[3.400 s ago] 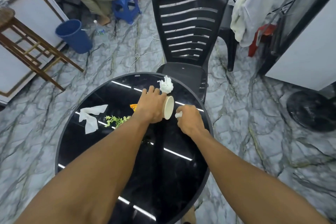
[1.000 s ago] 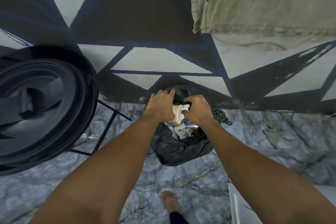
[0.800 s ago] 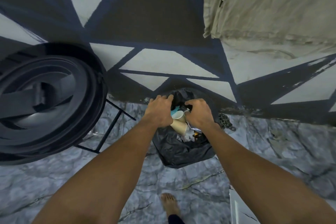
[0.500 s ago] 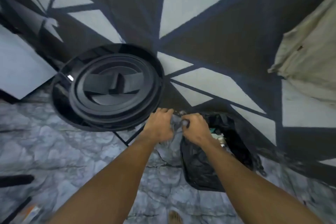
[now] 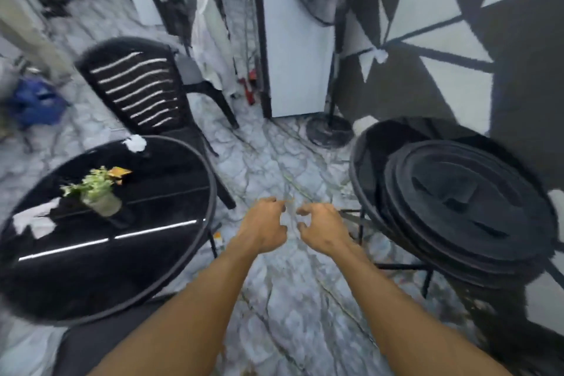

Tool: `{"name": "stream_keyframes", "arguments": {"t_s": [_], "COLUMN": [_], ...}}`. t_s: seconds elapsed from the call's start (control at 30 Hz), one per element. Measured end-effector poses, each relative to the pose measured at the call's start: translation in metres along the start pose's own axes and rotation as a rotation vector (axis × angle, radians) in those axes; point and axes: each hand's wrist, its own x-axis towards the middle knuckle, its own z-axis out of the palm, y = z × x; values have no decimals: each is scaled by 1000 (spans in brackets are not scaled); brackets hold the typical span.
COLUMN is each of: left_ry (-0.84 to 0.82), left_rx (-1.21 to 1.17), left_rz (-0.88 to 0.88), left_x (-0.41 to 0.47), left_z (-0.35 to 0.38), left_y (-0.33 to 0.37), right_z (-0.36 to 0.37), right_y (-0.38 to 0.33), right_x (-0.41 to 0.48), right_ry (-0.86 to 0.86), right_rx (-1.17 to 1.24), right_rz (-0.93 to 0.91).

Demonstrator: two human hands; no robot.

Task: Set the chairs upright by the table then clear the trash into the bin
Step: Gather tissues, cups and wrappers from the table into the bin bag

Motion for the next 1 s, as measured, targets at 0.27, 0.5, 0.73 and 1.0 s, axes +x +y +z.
{"name": "stream_keyframes", "arguments": {"t_s": [0.27,0.5,0.73,1.0], "left_ry": [253,373,472,482], "left_rx": [-35,-73,-87,-92], "left_rz": [-302,-579,-791,-980], "left_x": [-78,-137,-136,-89], "left_z": [-103,-143,-177,-185], "left_y": [-191,-297,-371,-470], "right_z": [97,168,202,255], "right_y": [-219,-340,-418,-456], "right_x": [72,107,190,324], "right_ry": [-143,-277,-252,-412], "right_rx": [-2,8,88,-33], "right_rz": [-341,-593,-672,-603]}}
